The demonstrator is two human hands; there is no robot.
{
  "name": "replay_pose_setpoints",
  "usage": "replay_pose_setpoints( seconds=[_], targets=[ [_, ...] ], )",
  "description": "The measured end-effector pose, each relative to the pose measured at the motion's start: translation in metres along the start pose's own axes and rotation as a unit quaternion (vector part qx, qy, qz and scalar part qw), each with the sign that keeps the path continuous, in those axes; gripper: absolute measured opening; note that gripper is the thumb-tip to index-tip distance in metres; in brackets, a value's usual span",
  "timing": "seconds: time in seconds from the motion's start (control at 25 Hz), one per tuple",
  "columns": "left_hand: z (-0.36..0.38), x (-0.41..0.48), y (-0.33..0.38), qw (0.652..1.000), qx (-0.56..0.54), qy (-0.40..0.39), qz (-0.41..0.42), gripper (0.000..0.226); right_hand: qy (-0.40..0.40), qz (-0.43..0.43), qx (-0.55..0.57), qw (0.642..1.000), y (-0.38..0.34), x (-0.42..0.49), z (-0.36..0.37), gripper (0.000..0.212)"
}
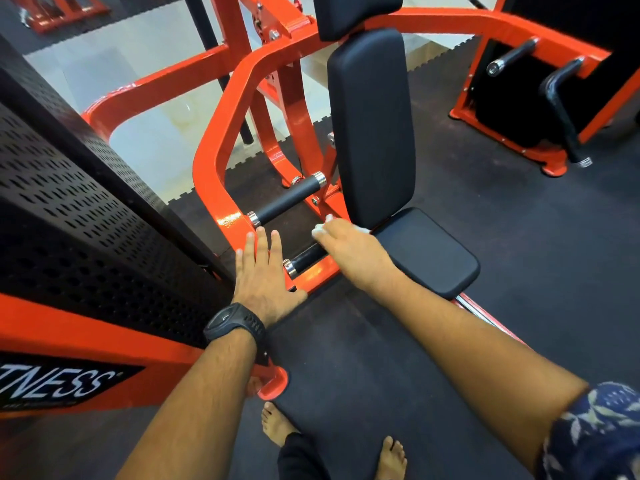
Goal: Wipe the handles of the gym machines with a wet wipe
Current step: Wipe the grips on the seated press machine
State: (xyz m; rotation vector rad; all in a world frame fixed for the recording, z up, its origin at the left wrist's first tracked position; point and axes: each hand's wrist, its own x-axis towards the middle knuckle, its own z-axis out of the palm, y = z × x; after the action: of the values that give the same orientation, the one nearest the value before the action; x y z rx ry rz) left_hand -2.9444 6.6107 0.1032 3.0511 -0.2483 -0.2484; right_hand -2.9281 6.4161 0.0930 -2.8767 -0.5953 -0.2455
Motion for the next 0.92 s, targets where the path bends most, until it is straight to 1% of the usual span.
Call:
replay_pose_setpoints(
  seconds=[0.04,0.08,0.12,0.16,0.2,0.24,0.32,0.36,0.4,0.48,0.52,0.6,0.68,0.72,0.8,0.88,0.92],
  targets=[
    [-0.001,0.0,0.0,1.0,0.002,-0.002,0.0,0.119,0.011,0.058,0.003,0.998,0.003,0.001,-0.003,0.032],
    [-0.002,0.0,0.001,1.0,0.002,-0.004,-0.001,0.119,0.014,0.097,0.017,0.995,0.004,0.0,-0.007,0.032],
    [-0.002,0.0,0.001,1.0,0.002,-0.005,-0.002,0.119,0.012,0.103,0.044,0.994,0.004,-0.002,-0.008,0.035],
    [-0.002,0.0,0.0,1.0,0.003,-0.005,-0.003,0.119,0.003,0.091,0.063,0.994,0.005,-0.004,-0.009,0.036],
    [-0.003,0.0,0.001,1.0,0.004,-0.006,-0.004,0.119,-0.016,0.08,0.072,0.994,0.009,-0.006,-0.01,0.034],
    [-0.003,0.001,0.0,1.0,0.004,-0.005,-0.003,0.119,-0.021,0.096,0.066,0.993,0.018,-0.005,-0.012,0.029],
    [-0.002,0.002,-0.001,1.0,0.002,-0.002,-0.004,0.119,-0.035,0.192,0.048,0.98,0.038,-0.007,-0.01,0.019],
    [-0.002,0.001,-0.001,1.0,0.001,-0.003,-0.006,0.12,-0.049,0.235,0.049,0.97,0.041,-0.013,-0.005,0.019],
    [-0.001,0.0,-0.001,1.0,0.002,-0.002,-0.007,0.12,-0.036,0.268,0.073,0.96,0.035,-0.022,-0.001,0.023],
    [0.0,0.001,-0.002,1.0,0.008,0.003,-0.009,0.121,0.03,0.316,0.157,0.935,0.017,-0.035,0.006,0.035],
    [0.0,0.002,-0.001,1.0,0.012,0.003,-0.01,0.121,0.069,0.328,0.189,0.923,0.01,-0.037,0.007,0.04],
    [0.0,0.004,0.0,1.0,0.011,0.002,-0.012,0.121,0.101,0.335,0.215,0.912,0.007,-0.04,0.009,0.042],
    [0.0,0.003,0.0,1.0,0.007,-0.002,-0.014,0.12,0.12,0.353,0.231,0.899,0.009,-0.045,0.011,0.03],
    [0.0,0.003,0.0,1.0,0.009,-0.001,-0.014,0.12,0.126,0.367,0.238,0.89,0.008,-0.047,0.013,0.024],
    [-0.001,0.003,0.0,1.0,0.012,0.001,-0.012,0.121,0.129,0.384,0.247,0.88,0.001,-0.044,0.012,0.021],
    [-0.002,0.004,0.001,1.0,0.014,0.006,-0.013,0.12,0.123,0.374,0.243,0.886,-0.003,-0.04,0.009,0.026],
    [-0.002,0.004,0.001,1.0,0.016,0.005,-0.015,0.12,0.108,0.368,0.244,0.891,-0.004,-0.042,0.009,0.03]
  ],
)
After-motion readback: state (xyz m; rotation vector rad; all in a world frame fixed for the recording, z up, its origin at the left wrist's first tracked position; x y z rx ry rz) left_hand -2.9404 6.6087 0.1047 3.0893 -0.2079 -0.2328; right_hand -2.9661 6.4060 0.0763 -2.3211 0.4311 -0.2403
